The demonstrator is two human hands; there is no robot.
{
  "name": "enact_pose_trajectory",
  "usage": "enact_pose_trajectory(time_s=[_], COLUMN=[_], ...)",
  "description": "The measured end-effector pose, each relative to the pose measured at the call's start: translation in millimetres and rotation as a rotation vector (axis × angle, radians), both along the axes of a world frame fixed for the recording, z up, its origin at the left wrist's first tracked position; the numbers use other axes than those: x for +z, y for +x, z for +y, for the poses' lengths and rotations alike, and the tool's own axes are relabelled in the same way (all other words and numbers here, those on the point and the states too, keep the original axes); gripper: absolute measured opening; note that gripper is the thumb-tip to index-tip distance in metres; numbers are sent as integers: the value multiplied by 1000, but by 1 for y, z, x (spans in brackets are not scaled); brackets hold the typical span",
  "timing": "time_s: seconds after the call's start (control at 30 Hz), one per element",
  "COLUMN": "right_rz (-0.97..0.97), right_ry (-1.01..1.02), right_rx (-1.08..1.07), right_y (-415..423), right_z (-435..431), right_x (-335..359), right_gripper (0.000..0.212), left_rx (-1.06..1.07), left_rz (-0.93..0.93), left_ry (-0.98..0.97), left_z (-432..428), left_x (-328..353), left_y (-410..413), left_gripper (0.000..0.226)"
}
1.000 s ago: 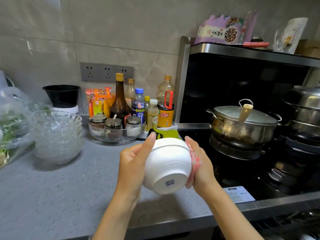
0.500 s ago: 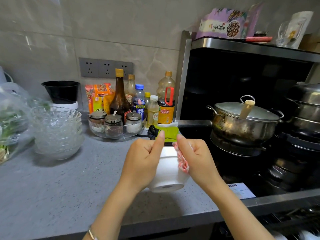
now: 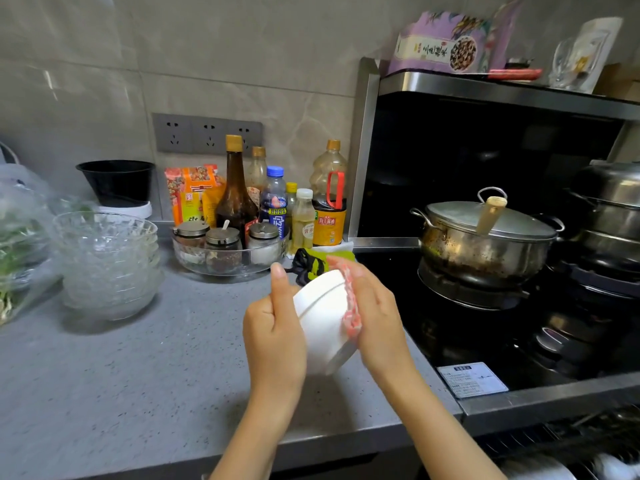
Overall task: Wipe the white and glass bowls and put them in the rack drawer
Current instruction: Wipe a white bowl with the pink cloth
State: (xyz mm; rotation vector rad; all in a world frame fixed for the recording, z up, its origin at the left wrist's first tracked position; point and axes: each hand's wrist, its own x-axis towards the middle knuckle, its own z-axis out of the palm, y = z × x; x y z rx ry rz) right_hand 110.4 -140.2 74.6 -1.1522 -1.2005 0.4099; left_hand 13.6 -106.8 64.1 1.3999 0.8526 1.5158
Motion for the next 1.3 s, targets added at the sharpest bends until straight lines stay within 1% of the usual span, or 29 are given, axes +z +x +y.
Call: enact_pose_trajectory(time_s=[0.03, 0.07, 0.1, 0.2, 0.23, 0.27, 0.3, 0.33, 0.37, 0.4, 0.43, 0.47, 0.5, 0.53, 0.57, 0.63, 0.7, 0.73, 0.83, 0.9, 0.97, 1.07, 1.17, 1.23, 1.3], right_rz=[33, 7, -79, -556, -659, -706, -707, -665, -574, -431, -236, -26, 131, 214, 245, 252, 272, 285, 259, 226, 160, 49, -41, 1, 51], right_ry=[-30, -25, 8, 121, 147, 169, 183, 181, 160, 118, 64, 20, -20, -43, -54, -62, -120, -153, -180, -161, -134, -112, -86, -26, 10], right_rx=[11, -17, -81, -324, -363, -370, -350, -316, -264, -185, -66, 45, 115, 157, 179, 163, 107, 84, 61, 62, 96, 134, 133, 121, 73], right_y=[0, -3, -8, -14, -14, -13, -11, -9, -7, -5, -4, -3, 1, 5, 8, 13, 14, 15, 16, 17, 18, 15, 5, 1, 2], right_z=[-1, -2, -5, -5, -5, -3, -3, -3, -4, -5, -6, -7, -6, -5, -4, -3, -6, -7, -11, -11, -12, -13, -15, -14, -13], right_x=[1, 1, 0, -5, -6, -7, -7, -7, -4, -1, 4, 7, 8, 9, 9, 8, 6, 3, 6, 12, 18, 21, 21, 14, 3], right_gripper=[41, 37, 35, 40, 40, 39, 39, 38, 38, 38, 41, 47, 55, 62, 65, 66, 67, 63, 48, 49, 52, 58, 66, 63, 57], left_rx=[3, 11, 14, 18, 10, -2, -24, -48, -71, -97, -125, -153, -188, -230, -267, -312, -350, -369, -396, -392, -370, -344, -270, -183, -121], left_rz=[6, 9, 3, 27, 61, 84, 98, 105, 107, 99, 77, 52, 32, 20, 4, -39, -64, -64, 16, 103, 176, 259, 305, 293, 200], left_ry=[-3, -9, -13, 31, 51, 63, 69, 68, 59, 43, 32, 23, 18, 15, 12, -4, -25, -30, 22, 95, 166, 226, 279, 294, 213], left_z=[-2, -3, -3, 0, 1, 1, -1, -2, -3, -5, -5, -6, -5, -4, -4, -1, 2, 2, 4, 7, 8, 6, 3, 2, 1], left_x=[2, 3, 4, 4, 3, 2, 2, 3, 4, 6, 8, 9, 11, 11, 10, 9, 7, 7, 6, 7, 10, 16, 18, 14, 10], left_y=[-1, -1, 0, 2, 3, 3, 1, 1, -1, -3, -6, -9, -13, -16, -18, -23, -27, -30, -33, -36, -37, -34, -25, -22, -21], left_gripper=[92, 88, 83, 79, 78, 77, 77, 78, 80, 80, 75, 69, 66, 69, 71, 77, 83, 84, 81, 75, 70, 75, 72, 74, 75])
